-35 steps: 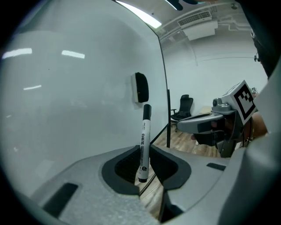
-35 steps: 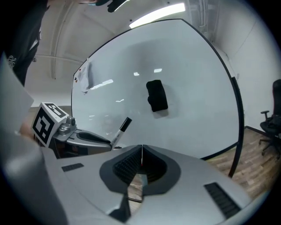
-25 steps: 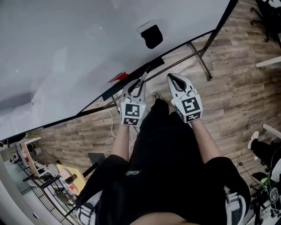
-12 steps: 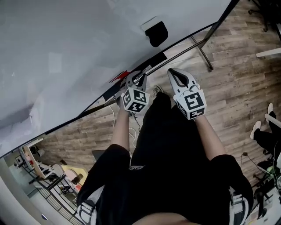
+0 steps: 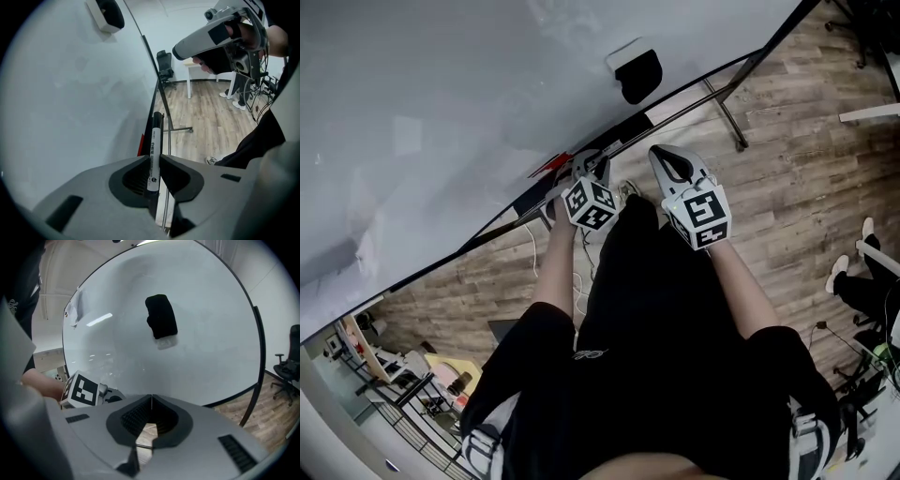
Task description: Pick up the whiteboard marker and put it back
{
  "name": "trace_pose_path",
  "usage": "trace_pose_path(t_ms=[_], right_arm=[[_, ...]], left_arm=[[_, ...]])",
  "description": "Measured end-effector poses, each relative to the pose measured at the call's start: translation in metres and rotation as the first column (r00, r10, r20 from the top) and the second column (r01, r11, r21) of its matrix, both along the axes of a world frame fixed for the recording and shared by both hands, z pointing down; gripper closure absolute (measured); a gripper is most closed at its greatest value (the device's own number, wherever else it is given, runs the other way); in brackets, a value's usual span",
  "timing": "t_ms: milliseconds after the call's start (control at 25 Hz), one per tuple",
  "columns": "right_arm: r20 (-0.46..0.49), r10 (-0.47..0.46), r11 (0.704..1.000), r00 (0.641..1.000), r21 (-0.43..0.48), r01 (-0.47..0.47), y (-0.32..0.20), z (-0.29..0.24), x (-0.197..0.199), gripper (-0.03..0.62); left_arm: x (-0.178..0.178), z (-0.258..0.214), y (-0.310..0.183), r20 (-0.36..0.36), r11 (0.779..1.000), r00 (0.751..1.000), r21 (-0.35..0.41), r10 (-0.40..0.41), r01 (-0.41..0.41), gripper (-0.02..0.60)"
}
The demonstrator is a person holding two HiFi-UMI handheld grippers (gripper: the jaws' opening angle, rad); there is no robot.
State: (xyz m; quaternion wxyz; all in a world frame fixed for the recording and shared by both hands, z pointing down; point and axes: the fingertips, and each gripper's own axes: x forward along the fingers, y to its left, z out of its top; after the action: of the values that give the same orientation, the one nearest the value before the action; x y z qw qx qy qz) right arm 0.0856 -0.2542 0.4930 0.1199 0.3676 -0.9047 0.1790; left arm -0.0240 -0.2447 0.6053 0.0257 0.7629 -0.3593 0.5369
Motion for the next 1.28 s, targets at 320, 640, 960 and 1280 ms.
trace_pose_path(t_ms=[320,640,960,1280], right_arm=[[-0.001,0.014,1.0,1.0,-0.008,-0.014,0.0,0.0,-0.003,0.591],[-0.003,0.047,0.999,0.999,-0.009,-0.047,-0.005,0.002,0.006,0.591],[-0.008,0.062,0.998,0.998,-0.014,-0.062,-0.005,0.003,0.012,0.591],[-0.016,0.069,0.998,0.998,-0.013,-0.069,-0.004,0.004,0.016,0.59]], left_arm=[[-0.004,0.01,-0.001,0.032,0.998,0.999,-0.064,0.02,-0.018,0.512],[-0.002,0.019,-0.001,0.039,0.995,0.999,-0.096,0.028,-0.024,0.512],[-0.002,0.026,-0.001,0.058,0.994,0.998,-0.111,0.032,-0.025,0.512],[-0.005,0.029,-0.003,0.068,0.994,0.997,-0.103,0.03,-0.023,0.512]])
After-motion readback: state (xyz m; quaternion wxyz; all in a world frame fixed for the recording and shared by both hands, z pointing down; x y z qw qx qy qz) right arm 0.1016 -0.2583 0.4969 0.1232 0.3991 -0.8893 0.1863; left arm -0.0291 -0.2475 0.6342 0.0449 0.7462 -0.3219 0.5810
